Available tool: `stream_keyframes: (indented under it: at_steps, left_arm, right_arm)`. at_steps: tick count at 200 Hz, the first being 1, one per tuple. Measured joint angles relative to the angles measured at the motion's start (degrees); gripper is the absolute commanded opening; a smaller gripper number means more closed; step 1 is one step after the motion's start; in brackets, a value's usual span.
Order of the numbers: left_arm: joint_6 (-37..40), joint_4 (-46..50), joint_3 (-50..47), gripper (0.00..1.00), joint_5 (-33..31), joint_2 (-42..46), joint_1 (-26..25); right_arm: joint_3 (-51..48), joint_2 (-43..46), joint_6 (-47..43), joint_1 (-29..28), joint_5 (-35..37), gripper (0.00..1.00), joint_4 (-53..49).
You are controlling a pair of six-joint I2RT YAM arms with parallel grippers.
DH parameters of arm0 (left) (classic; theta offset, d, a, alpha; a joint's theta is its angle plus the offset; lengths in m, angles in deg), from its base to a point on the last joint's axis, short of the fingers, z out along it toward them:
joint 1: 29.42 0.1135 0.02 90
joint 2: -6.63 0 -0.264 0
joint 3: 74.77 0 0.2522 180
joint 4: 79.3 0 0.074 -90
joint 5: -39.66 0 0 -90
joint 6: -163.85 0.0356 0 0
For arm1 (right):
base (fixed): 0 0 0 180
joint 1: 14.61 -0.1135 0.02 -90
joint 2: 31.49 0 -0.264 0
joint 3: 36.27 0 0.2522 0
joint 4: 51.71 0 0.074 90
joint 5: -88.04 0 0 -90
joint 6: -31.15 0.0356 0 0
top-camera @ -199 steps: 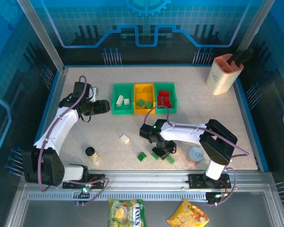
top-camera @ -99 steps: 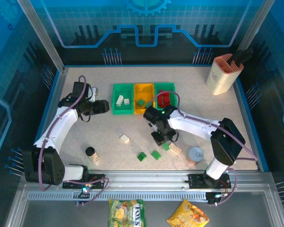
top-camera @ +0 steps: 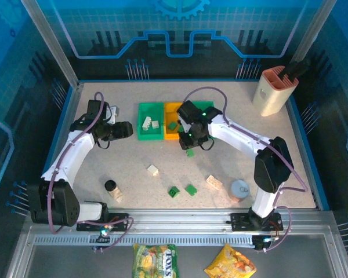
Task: Sort the legos into containers by color
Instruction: Place the lego in the container.
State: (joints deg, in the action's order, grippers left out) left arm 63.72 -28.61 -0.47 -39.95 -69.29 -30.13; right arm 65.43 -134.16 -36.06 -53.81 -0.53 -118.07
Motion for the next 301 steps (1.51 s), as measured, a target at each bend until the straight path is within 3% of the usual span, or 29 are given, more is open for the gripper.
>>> stream_keyframes:
  at_steps: [144,221,254,273,301]
  left_arm:
    - [0.0,0.0,-0.1,0.70,0.0,0.9,0.2]
    - [0.0,0.0,-0.4,0.70,0.0,1.0,0.2]
    - [0.0,0.0,-0.4,0.69,0.0,1.0,0.2]
    - [0.0,0.0,-0.4,0.70,0.0,1.0,0.2]
    - [0.0,0.0,-0.4,0.69,0.0,1.0,0.2]
  right_arm:
    - [19.2,-19.4,10.1,7.8,-3.6,0.28,18.9]
    - [25.1,-28.9,14.3,9.4,-6.7,0.29,22.9]
    - [26.3,-30.7,15.2,9.7,-8.0,0.34,23.7]
    - [26.7,-31.4,15.7,9.9,-8.6,0.43,23.8]
    - [26.8,-31.6,15.6,10.1,-9.4,0.45,23.8]
